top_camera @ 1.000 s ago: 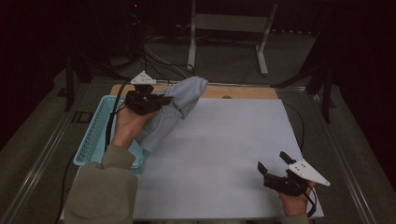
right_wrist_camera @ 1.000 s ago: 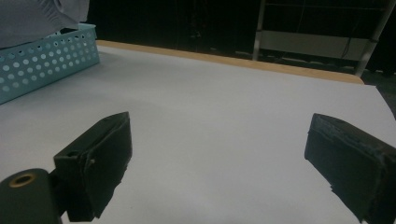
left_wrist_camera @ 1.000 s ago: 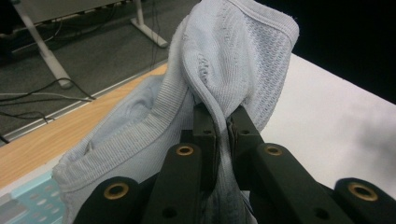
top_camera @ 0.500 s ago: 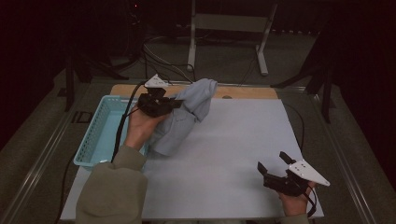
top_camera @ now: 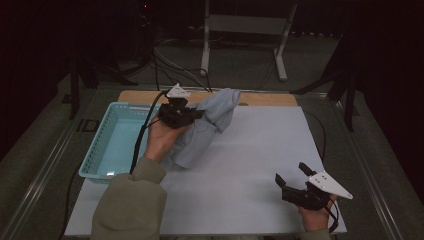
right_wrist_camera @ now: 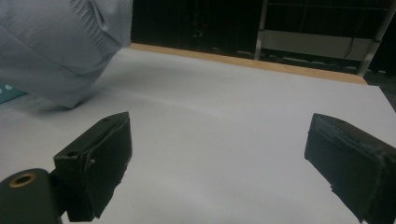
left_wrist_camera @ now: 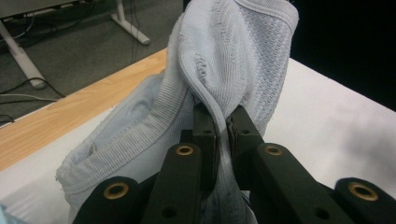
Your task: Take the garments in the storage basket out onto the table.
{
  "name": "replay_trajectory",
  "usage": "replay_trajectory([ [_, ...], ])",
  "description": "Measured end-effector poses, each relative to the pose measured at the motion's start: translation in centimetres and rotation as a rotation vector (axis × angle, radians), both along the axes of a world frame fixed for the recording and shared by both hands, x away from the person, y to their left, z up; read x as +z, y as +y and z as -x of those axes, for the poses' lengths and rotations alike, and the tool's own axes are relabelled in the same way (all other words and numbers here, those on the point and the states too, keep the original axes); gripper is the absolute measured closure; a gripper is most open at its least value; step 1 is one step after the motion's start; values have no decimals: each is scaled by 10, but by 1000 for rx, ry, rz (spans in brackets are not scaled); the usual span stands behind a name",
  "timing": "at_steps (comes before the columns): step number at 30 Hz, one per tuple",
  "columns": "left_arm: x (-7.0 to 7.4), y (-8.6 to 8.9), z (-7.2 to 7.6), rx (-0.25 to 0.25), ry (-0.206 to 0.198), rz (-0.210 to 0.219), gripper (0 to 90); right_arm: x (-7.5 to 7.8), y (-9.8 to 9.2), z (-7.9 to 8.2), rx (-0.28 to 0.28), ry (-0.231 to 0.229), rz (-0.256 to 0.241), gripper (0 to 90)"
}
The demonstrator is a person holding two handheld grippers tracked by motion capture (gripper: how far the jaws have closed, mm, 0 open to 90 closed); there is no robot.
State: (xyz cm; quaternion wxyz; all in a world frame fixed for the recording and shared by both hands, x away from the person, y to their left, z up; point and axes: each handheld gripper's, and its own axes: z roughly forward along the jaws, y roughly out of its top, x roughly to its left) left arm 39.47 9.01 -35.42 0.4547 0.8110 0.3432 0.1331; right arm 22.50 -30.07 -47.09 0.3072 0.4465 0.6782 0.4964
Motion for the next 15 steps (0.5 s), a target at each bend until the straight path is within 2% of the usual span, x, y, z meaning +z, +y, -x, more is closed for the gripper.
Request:
replay_trajectory([
  [15,-15,-20,-4,-17,26,8,850,0,-1,0,1,-2,-5,75],
])
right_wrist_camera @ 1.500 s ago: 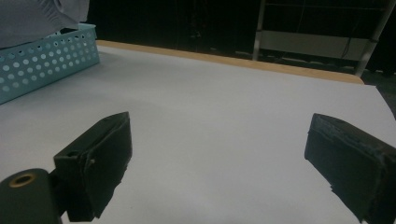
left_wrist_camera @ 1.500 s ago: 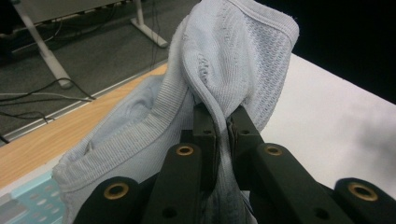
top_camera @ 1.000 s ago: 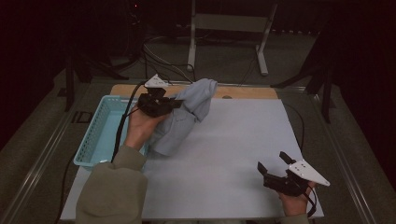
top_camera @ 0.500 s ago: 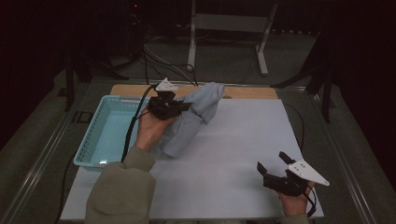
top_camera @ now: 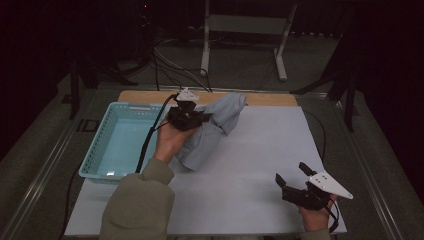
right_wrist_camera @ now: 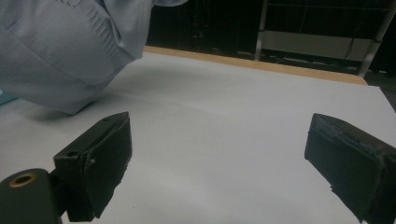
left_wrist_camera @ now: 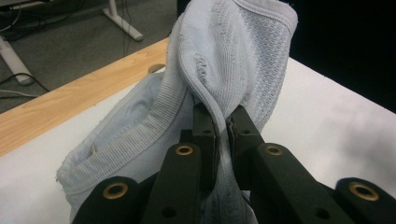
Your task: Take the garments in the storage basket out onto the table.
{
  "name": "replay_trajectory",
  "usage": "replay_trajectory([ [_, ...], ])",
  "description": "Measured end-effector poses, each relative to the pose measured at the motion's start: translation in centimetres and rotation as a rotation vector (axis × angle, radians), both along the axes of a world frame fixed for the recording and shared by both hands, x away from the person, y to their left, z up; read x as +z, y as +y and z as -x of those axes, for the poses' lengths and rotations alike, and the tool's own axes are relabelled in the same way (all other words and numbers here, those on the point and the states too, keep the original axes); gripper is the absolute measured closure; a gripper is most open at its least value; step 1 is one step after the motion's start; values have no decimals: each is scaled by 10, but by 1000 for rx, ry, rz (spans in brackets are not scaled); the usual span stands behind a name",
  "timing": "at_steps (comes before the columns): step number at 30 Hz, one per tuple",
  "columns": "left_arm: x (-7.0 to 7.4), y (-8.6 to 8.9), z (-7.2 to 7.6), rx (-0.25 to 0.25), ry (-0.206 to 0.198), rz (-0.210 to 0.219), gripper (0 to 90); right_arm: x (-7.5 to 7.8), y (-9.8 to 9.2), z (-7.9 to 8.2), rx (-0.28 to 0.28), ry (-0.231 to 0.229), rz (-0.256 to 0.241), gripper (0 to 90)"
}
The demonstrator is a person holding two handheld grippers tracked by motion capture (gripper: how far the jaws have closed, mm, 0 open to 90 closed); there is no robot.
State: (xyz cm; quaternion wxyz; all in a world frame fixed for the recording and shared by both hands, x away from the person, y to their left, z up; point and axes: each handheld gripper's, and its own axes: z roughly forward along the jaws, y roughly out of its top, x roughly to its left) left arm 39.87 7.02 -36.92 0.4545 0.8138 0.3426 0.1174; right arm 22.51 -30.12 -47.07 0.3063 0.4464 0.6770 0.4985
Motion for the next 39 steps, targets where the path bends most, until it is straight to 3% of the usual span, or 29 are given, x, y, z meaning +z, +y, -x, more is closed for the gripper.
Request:
replay_trajectory([
  [12,-12,-18,-2,-24,22,8,847,0,0,0,0,1,0,75],
  [34,-39,-47,-4,-56,71,-32,833,0,0,0,3,-2,-2,75],
  [36,-42,-47,-4,-56,79,-23,787,0,0,0,3,-2,-3,75],
  [39,-42,-49,-3,-28,75,22,540,0,0,0,2,-1,-4,75],
])
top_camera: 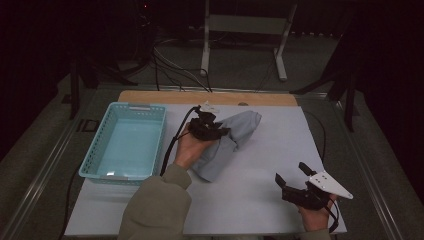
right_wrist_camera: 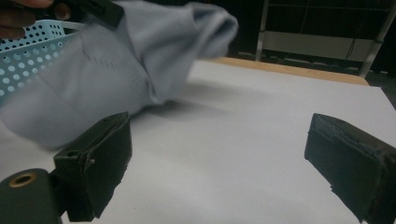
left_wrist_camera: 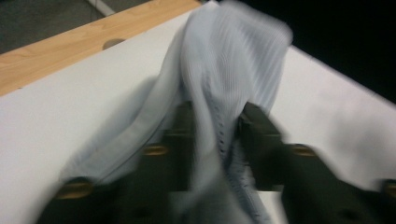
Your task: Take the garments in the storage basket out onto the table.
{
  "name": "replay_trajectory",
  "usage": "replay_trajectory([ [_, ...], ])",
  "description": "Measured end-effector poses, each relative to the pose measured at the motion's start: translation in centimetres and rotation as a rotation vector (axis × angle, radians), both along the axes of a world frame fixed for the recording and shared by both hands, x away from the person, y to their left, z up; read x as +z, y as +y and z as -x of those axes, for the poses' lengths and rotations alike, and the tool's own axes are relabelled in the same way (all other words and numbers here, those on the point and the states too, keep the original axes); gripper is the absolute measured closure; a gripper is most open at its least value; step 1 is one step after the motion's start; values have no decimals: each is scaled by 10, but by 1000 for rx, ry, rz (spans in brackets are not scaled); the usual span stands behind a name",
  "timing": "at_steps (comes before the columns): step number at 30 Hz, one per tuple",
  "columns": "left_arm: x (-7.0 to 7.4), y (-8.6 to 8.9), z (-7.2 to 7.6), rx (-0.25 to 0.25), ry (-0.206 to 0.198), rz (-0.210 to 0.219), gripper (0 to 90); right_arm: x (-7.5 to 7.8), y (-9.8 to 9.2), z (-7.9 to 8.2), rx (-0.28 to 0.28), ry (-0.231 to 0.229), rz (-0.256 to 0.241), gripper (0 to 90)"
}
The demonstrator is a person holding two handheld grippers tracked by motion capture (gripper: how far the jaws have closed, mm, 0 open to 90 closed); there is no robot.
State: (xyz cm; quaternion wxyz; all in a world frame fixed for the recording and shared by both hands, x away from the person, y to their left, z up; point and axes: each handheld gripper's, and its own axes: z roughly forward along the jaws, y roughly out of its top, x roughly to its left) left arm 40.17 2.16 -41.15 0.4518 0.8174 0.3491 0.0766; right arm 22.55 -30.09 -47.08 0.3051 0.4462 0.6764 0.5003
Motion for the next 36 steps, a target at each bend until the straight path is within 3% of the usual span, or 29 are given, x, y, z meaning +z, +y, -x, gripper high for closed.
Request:
replay_trajectory([
  [3,2,-2,1,28,-20,-5,242,0,0,0,1,0,0,75],
  [4,3,-1,0,49,-17,-6,242,0,0,0,1,0,1,75],
  [5,3,-1,0,49,-18,-11,139,0,0,0,2,1,1,75],
  [8,2,1,-1,48,-6,8,9,0,0,0,2,-1,2,75],
  [13,5,3,1,55,-33,43,1,0,0,0,1,0,1,75],
  [27,21,15,17,57,-115,13,1,0,-1,1,-2,-2,-5,75],
  [36,35,50,35,96,-184,1,1,1,-1,1,-6,-5,-7,75],
])
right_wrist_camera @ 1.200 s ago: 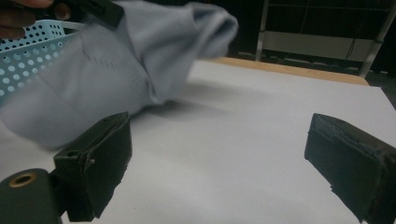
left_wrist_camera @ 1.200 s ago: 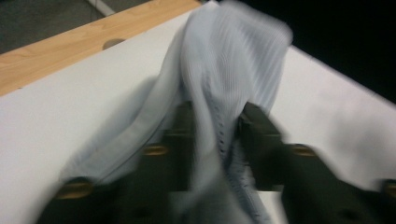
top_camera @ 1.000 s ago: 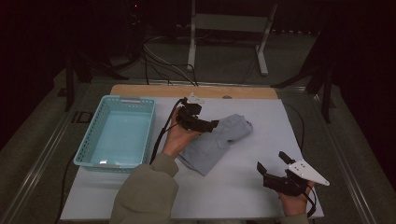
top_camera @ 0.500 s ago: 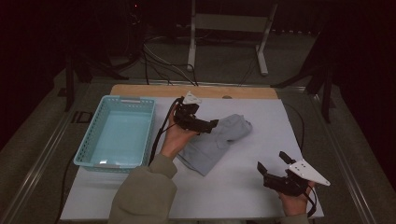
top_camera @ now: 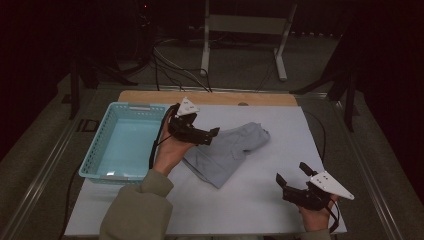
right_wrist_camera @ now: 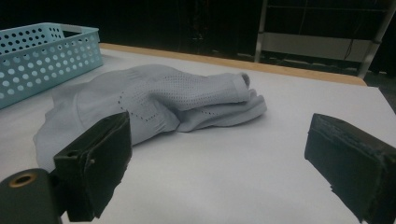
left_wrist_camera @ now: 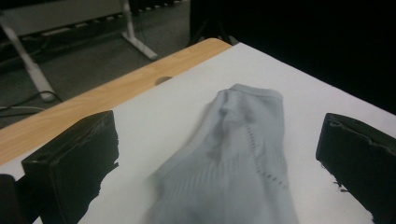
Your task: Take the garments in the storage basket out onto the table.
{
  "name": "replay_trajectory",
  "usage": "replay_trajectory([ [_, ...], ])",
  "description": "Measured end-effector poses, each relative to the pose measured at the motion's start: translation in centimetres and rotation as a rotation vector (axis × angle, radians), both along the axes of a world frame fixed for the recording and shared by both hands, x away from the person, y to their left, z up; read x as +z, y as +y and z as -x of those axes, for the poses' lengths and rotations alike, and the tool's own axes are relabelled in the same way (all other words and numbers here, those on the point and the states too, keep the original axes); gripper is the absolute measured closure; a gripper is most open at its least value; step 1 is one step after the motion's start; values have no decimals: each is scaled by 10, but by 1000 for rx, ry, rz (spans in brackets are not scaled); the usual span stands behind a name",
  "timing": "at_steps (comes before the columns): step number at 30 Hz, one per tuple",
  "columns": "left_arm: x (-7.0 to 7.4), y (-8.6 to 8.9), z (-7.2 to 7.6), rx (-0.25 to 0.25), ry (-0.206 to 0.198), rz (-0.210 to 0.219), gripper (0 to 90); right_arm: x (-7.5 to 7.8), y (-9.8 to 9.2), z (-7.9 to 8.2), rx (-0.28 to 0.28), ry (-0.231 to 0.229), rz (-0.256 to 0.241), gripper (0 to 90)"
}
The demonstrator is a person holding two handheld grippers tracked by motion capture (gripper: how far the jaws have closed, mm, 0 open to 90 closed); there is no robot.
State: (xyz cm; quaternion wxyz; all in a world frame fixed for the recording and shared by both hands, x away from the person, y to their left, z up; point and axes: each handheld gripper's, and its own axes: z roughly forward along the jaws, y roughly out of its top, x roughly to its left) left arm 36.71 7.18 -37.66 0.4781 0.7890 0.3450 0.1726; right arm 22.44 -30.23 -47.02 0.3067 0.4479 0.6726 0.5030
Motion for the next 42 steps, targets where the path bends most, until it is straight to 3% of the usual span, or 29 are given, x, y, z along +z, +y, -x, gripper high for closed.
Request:
replay_trajectory([
  [11,2,44,21,61,-47,3,1,0,1,-1,0,3,0,75],
  [12,1,54,25,75,-52,12,1,0,1,-1,-1,3,-1,75],
  [20,-4,80,41,113,-96,19,1,0,0,0,-4,0,0,75],
  [27,-16,101,58,145,-132,54,2,0,0,0,-6,1,5,75],
  [42,-45,139,84,201,-167,84,2,0,1,2,-8,-4,11,75],
])
